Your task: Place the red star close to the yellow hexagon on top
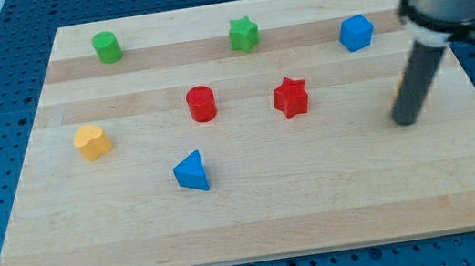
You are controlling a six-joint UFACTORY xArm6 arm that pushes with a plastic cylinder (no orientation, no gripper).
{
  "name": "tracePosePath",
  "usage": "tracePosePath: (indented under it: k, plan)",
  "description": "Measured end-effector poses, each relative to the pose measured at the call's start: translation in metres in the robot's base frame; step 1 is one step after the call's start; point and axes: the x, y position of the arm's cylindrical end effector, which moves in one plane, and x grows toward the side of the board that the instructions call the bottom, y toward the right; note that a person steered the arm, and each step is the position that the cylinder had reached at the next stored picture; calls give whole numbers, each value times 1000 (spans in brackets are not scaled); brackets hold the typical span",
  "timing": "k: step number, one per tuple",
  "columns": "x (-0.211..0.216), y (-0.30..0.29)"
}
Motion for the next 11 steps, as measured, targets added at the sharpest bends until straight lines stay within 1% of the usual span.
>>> tracePosePath:
  k: [2,3,4,5,6,7,8,9,10,11]
  plan:
    - [-5,-124]
    - [-31,-136]
    - [-49,-88]
    - [-50,-19]
    - [-50,-53]
    - [-50,-123]
    - [-61,-148]
    - [-87,-120]
    - [-90,-37]
    - [-93,-1]
